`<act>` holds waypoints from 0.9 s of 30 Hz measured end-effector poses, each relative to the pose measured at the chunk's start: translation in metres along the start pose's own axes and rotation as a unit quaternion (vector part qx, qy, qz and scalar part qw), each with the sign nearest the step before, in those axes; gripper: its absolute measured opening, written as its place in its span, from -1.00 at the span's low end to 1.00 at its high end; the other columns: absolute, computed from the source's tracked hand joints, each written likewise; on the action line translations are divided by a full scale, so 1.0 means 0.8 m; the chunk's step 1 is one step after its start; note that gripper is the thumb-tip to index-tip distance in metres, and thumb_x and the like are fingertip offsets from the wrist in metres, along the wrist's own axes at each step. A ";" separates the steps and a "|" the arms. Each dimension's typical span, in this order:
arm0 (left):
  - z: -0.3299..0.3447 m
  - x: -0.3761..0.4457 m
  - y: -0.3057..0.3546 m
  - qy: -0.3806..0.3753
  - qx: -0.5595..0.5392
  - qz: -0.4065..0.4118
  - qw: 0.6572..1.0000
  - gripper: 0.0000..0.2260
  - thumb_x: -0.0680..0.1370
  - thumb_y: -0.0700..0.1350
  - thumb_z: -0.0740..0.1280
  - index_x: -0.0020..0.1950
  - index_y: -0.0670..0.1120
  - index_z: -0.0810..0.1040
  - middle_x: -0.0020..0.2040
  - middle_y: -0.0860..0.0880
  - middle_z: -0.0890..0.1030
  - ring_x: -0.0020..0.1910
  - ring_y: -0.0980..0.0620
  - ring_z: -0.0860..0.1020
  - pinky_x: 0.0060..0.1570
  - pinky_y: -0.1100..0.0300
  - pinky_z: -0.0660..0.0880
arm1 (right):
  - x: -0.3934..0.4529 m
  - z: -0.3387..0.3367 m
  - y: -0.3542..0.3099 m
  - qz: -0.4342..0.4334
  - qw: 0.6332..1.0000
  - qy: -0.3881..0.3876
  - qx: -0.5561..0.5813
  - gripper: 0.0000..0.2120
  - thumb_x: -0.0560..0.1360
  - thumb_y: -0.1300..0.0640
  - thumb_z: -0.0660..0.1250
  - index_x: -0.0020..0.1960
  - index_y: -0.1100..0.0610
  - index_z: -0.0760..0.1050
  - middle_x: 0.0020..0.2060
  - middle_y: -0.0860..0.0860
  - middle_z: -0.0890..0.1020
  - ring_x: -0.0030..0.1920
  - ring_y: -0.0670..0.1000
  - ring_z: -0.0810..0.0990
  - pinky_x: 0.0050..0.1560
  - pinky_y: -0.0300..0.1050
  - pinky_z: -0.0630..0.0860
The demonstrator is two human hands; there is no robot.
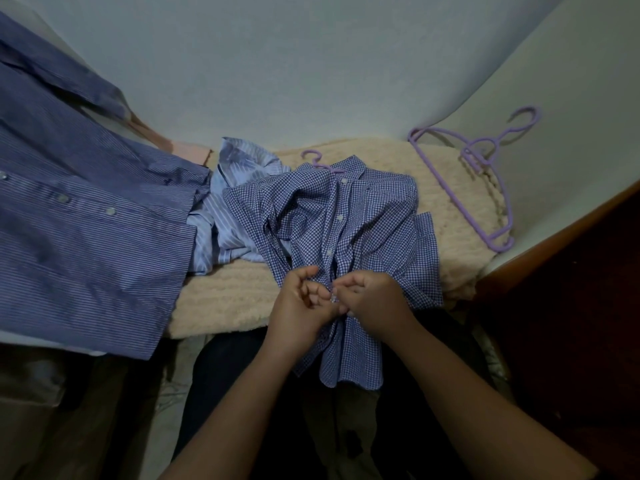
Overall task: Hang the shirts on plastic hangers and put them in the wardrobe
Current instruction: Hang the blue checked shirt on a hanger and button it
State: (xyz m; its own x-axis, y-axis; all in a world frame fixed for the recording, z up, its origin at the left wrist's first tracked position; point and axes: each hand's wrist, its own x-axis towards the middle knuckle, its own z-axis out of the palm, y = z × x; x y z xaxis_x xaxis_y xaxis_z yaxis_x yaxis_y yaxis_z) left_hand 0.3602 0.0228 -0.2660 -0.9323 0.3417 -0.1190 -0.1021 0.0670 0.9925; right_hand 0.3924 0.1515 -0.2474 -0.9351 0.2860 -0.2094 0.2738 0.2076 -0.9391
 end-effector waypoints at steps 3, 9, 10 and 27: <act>-0.002 -0.001 -0.001 -0.007 -0.014 -0.007 1.000 -0.52 0.39 -0.38 0.47 0.14 0.04 0.39 -0.20 0.00 0.56 -0.24 0.17 0.57 -0.14 0.32 0.54 | 0.001 -0.001 0.001 -0.004 1.000 0.003 0.012 -0.85 0.48 0.33 0.33 -0.17 0.11 0.54 -0.40 -0.01 0.60 -0.48 -0.23 0.53 -0.39 -0.34 0.48; -0.002 0.003 0.000 0.003 -0.069 -0.034 0.997 -0.69 0.50 -0.31 0.38 0.11 0.01 0.40 -0.21 -0.02 0.60 -0.24 0.11 0.58 -0.11 0.26 0.54 | 0.003 -0.004 0.004 -0.014 0.999 0.004 0.030 -0.80 0.46 0.34 0.33 -0.21 0.07 0.45 -0.45 0.00 0.55 -0.42 -0.04 0.48 -0.29 -0.12 0.48; -0.002 0.004 0.000 0.005 -0.083 -0.042 0.996 -0.71 0.51 -0.31 0.36 0.10 0.00 0.41 -0.25 0.01 0.60 -0.26 0.09 0.59 -0.07 0.18 0.55 | 0.004 -0.004 0.004 -0.020 0.999 0.003 0.028 -0.80 0.46 0.34 0.34 -0.22 0.07 0.45 -0.47 -0.01 0.54 -0.42 -0.03 0.48 -0.29 -0.11 0.47; -0.007 0.016 0.003 -0.020 -0.073 -0.027 0.997 -0.54 0.39 -0.44 0.42 0.16 -0.07 0.39 -0.24 0.02 0.57 -0.30 0.20 0.57 -0.19 0.36 0.53 | 0.010 -0.011 -0.002 0.005 0.993 -0.023 0.112 -0.83 0.45 0.41 0.32 -0.15 0.17 0.43 -0.37 0.07 0.59 -0.40 -0.02 0.50 -0.36 -0.23 0.49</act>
State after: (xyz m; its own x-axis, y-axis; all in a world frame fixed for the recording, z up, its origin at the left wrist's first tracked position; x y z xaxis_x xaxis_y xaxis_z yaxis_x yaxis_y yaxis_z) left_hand 0.3459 0.0221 -0.2649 -0.9097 0.3785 -0.1707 -0.2040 -0.0494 0.9777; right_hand 0.3863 0.1618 -0.2452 -0.9432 0.2431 -0.2265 0.2310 -0.0103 -0.9729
